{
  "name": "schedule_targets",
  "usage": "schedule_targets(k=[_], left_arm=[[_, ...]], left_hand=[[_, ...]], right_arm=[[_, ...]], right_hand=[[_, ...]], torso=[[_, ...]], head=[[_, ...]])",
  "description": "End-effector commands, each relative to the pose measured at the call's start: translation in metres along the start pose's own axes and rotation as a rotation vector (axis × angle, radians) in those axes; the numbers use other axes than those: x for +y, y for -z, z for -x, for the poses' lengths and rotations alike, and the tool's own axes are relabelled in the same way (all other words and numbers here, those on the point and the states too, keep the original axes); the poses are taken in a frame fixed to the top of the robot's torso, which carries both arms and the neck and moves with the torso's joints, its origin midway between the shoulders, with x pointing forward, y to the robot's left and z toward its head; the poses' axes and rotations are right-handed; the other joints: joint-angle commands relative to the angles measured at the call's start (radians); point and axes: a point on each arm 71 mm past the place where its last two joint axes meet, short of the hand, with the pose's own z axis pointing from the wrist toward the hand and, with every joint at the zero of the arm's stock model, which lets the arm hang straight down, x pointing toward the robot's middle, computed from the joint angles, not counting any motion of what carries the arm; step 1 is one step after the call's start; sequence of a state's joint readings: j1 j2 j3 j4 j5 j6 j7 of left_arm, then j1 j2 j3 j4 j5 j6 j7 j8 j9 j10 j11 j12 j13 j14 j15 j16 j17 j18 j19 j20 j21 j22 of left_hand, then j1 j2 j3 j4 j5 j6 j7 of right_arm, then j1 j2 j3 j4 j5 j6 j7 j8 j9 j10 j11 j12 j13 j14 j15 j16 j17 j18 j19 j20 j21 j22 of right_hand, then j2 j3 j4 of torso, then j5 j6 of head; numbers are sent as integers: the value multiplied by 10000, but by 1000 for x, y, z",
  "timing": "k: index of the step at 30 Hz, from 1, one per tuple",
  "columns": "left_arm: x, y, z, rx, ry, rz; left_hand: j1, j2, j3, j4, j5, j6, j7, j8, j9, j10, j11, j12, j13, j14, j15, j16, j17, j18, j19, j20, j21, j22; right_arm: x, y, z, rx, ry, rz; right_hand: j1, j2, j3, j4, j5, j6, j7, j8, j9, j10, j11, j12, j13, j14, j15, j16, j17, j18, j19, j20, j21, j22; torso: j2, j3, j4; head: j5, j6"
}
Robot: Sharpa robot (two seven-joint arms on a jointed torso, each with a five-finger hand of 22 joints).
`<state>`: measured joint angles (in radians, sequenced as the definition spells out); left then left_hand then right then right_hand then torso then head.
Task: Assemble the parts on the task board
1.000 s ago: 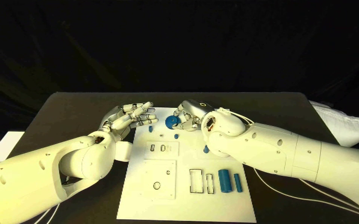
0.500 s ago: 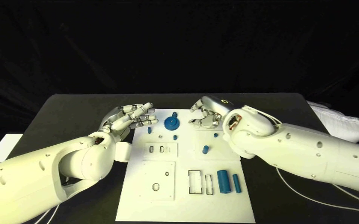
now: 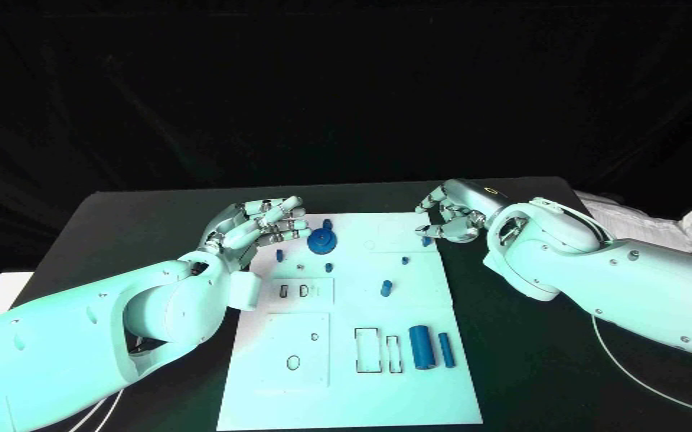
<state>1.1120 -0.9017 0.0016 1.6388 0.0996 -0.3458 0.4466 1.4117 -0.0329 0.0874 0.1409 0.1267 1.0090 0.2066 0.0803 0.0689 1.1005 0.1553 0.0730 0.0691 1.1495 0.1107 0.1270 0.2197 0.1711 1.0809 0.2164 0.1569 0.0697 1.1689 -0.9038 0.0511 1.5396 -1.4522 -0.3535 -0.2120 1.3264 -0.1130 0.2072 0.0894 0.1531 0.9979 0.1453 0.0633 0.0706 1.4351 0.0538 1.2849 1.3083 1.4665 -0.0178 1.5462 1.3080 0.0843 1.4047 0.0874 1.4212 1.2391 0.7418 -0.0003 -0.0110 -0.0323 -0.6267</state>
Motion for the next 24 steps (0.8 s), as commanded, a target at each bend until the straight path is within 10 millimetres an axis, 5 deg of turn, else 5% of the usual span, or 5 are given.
schedule_targets(k=[1, 24], left_arm=[[0, -1, -5, 359, 107, -88], [0, -3, -3, 313, 81, -86]], left_hand=[[0, 118, 8, -69, -33, -23, 61, -43, -9, -48, 25, -26, -3, -49, -9, -40, 4, 83, -78, -18, -52, -10], [1, 122, 9, -74, -33, -25, 63, -45, -9, -50, 26, -28, -3, -49, -8, -44, 5, 84, -78, -16, -56, -11]], right_arm=[[-6, 0, -4, 412, -53, 601], [-28, 0, -23, 789, 196, 474]], right_hand=[[91, -33, -8, -79, 39, -2, -7, -6, -19, 96, 11, 38, 656, 954, -10, 52, 2207, -180, 89, -11, 39, 59], [189, 18, -79, -86, -176, -219, 38, 3, -33, 61, 53, -24, 638, 956, 34, 60, 2225, -182, 87, 29, 53, 77]], torso=[[-27, 48, -20], [15, 63, -1]], head=[[-60, -24], [37, -152]])
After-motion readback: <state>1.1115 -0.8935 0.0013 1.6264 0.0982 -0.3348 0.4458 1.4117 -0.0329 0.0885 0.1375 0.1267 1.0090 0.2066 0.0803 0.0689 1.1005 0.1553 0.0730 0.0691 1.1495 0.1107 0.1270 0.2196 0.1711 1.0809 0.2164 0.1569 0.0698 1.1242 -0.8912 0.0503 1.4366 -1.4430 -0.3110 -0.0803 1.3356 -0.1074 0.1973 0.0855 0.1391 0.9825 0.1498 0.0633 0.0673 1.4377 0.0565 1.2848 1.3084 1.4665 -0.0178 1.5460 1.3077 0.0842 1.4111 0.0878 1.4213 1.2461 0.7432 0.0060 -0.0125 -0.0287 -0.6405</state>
